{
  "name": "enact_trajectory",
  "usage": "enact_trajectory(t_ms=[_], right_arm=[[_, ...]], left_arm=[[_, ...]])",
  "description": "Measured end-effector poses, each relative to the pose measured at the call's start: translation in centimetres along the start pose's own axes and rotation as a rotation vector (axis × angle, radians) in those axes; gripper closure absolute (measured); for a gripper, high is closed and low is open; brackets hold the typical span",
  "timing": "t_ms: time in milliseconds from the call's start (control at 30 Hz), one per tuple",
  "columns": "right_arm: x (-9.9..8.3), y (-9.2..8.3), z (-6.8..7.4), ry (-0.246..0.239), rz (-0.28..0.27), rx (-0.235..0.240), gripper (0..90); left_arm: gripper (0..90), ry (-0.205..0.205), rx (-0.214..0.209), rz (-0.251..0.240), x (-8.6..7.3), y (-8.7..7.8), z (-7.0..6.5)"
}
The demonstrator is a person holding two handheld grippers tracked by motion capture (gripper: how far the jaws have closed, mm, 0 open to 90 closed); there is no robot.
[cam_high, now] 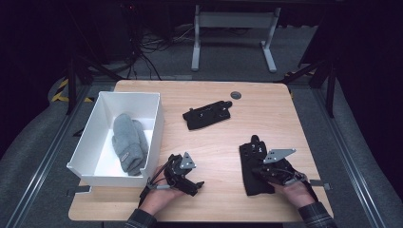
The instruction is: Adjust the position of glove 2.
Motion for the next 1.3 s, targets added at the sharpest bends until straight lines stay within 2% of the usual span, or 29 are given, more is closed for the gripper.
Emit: enact_trajectory(t_ms=[100,233,333,400,467,600,767,900,933,967,1000,1033,1133,1200,1233,1300], right_arm=[[-0.1,0.1,1.6,-0.021,0.0,0.032,90.0],[0.0,0.3,2.6,-0.035,0.002,0.052,90.0],[0.1,0.2,2.8,-0.054,-0.002,0.047,90.0],[0.3,-0.2,2.5,-0.044,-0.027,0.046,89.4],[0.3,-0.8,1.9,-0.027,-0.05,0.038,81.6],[0.2,-1.8,0.4,0.002,-0.09,-0.008,70.9],[-0.7,-3.1,-3.1,0.07,-0.14,-0.129,52.0],[-2.1,-3.5,-5.8,0.143,-0.149,-0.181,39.7],[-2.1,-3.5,-5.8,0.143,-0.149,-0.181,39.7],[-2.7,-3.5,-6.6,0.159,-0.146,-0.209,37.2],[-3.0,-3.5,-7.1,0.173,-0.15,-0.215,36.6],[-3.7,-3.4,-8.0,0.206,-0.153,-0.229,32.5],[-4.1,-3.2,-8.6,0.222,-0.156,-0.246,27.1],[-4.2,-3.1,-8.7,0.223,-0.152,-0.255,25.6],[-4.4,-2.9,-8.9,0.221,-0.142,-0.272,21.3],[-4.5,-2.8,-9.0,0.218,-0.136,-0.277,20.1]], left_arm=[[0.1,0.0,0.0,0.0,0.0,0.0,0.0],[0.1,0.0,0.0,0.0,0.0,0.0,0.0],[0.1,-0.001,0.0,0.0,0.0,0.0,0.0],[0.1,-0.001,0.001,0.0,0.0,0.0,0.0],[0.1,-0.001,0.001,0.0,0.0,0.0,0.0],[0.1,-0.001,0.001,0.0,0.0,0.0,0.0],[0.1,-0.001,0.001,0.0,0.0,0.0,0.0],[0.1,0.0,0.004,-0.002,0.0,0.0,0.0],[0.0,0.0,0.004,-0.002,0.0,0.0,0.0],[0.0,-0.002,0.002,-0.002,0.0,0.0,0.0],[0.0,0.0,0.004,0.003,0.0,0.0,0.0],[0.0,0.0,0.003,0.009,0.1,0.0,0.0],[0.6,-0.012,0.006,0.042,0.3,0.0,0.0],[1.3,-0.02,0.006,0.045,0.4,0.0,0.1],[3.8,-0.052,-0.018,0.04,0.7,0.0,0.0],[6.0,-0.064,-0.029,0.028,1.1,-0.1,0.0]])
Point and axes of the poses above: each handheld gripper's, and its own axes: y roughly forward along the jaws, x roughly out of its top, z roughly to its left, the point moved 8 cm from there along y, roughly forward along the jaws, and after that the axes turned 3 degrees about x, right-handed, at the moved point
